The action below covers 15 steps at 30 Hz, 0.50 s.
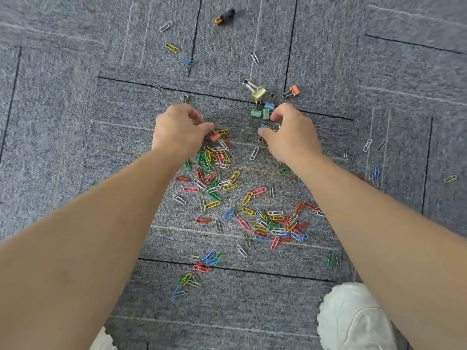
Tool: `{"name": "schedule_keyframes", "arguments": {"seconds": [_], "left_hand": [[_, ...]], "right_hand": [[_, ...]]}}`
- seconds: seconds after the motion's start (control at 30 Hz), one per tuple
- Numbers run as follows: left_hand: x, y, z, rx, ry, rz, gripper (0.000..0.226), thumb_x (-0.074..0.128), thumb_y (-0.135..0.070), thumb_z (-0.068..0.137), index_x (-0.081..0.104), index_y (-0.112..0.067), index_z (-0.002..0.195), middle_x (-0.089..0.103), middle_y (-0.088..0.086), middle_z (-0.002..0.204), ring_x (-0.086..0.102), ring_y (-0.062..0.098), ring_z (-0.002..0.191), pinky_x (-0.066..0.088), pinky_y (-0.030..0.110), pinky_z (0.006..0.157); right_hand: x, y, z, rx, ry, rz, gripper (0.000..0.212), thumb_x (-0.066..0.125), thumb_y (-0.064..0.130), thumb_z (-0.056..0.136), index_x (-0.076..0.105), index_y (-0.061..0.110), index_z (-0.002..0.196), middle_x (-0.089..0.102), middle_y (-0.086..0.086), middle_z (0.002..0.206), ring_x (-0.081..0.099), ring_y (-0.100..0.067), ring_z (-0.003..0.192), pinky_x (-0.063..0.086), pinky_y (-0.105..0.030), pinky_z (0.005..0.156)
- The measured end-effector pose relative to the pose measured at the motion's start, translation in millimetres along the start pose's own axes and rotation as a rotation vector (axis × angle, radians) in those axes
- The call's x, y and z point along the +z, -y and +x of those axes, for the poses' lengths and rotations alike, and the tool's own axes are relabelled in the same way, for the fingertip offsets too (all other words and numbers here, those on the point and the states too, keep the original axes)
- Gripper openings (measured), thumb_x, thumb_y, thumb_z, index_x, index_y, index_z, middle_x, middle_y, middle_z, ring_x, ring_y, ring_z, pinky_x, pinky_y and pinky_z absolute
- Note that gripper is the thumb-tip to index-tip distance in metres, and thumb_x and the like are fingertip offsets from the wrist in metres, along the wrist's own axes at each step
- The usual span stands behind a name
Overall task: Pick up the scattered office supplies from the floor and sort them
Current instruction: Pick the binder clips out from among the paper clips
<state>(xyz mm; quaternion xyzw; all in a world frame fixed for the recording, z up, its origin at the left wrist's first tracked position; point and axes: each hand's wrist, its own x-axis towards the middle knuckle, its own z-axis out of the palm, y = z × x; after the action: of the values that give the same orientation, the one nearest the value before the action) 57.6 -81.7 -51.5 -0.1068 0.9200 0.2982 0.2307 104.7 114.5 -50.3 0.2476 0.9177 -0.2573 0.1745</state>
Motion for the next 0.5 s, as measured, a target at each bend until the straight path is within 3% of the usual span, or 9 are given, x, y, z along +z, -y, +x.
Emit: {"name": "schedule_keyframes", "arguments": {"seconds": [0.07, 0.17, 0.27, 0.37, 0.43, 0.5], "left_hand": [[2.5, 1.3, 0.0, -0.032, -0.015, -0.038, 0.03, 0.076, -0.044, 0.084, 0.063, -0.019, 0.094, 0.065, -0.001, 0.087, 0.062, 0.014, 0.071, 0.057, 0.034, 0.067], [3.5, 2.0, -1.4, -0.078, -0.048, -0.055, 0.033, 0.078, -0.044, 0.082, 0.064, -0.015, 0.088, 0.063, -0.002, 0.078, 0.059, 0.009, 0.062, 0.048, 0.027, 0.054], [3.1, 1.4, -3.3, -0.093, -0.05, -0.061, 0.033, 0.081, -0.043, 0.079, 0.068, -0.012, 0.084, 0.065, -0.001, 0.075, 0.057, 0.007, 0.057, 0.043, 0.023, 0.049], [2.2, 2.6, -7.1, -0.079, -0.029, -0.125, 0.032, 0.081, -0.043, 0.078, 0.069, -0.014, 0.079, 0.067, -0.001, 0.073, 0.057, 0.008, 0.053, 0.049, 0.026, 0.053], [1.2, 5.9, -11.7, -0.054, -0.004, -0.185, 0.033, 0.077, -0.046, 0.08, 0.066, -0.015, 0.077, 0.064, -0.004, 0.07, 0.052, 0.006, 0.048, 0.046, 0.025, 0.052], [-1.4, 11.4, -17.9, -0.037, 0.019, -0.254, 0.034, 0.073, -0.047, 0.084, 0.062, -0.015, 0.077, 0.061, -0.004, 0.067, 0.047, 0.005, 0.045, 0.043, 0.024, 0.05]], "right_hand": [[3.9, -0.2, 3.5, 0.016, 0.0, -0.021, 0.026, 0.069, 0.043, 0.089, 0.054, 0.026, 0.101, 0.06, 0.002, 0.088, 0.059, -0.022, 0.073, 0.035, -0.03, 0.054], [10.0, 0.2, 6.2, 0.042, -0.026, -0.025, 0.024, 0.07, 0.044, 0.088, 0.062, 0.024, 0.099, 0.066, -0.003, 0.093, 0.065, -0.027, 0.078, 0.046, -0.032, 0.061], [17.1, -0.7, 8.6, 0.074, -0.012, -0.076, 0.035, 0.067, 0.046, 0.087, 0.066, 0.014, 0.101, 0.067, -0.011, 0.094, 0.067, -0.03, 0.079, 0.048, -0.033, 0.061], [14.8, -0.8, 6.7, 0.085, 0.007, -0.05, 0.035, 0.067, 0.046, 0.08, 0.063, 0.012, 0.076, 0.065, -0.01, 0.078, 0.062, -0.028, 0.066, 0.037, -0.028, 0.051], [9.2, -0.8, 0.4, 0.047, 0.03, 0.03, 0.033, 0.066, 0.039, 0.079, 0.056, 0.014, 0.061, 0.052, -0.003, 0.058, 0.048, -0.022, 0.051, 0.031, -0.026, 0.047], [3.3, 0.6, -8.9, 0.037, 0.063, 0.304, 0.033, 0.063, 0.028, 0.081, 0.051, 0.014, 0.053, 0.046, 0.001, 0.051, 0.04, -0.016, 0.045, 0.031, -0.024, 0.047]]}}
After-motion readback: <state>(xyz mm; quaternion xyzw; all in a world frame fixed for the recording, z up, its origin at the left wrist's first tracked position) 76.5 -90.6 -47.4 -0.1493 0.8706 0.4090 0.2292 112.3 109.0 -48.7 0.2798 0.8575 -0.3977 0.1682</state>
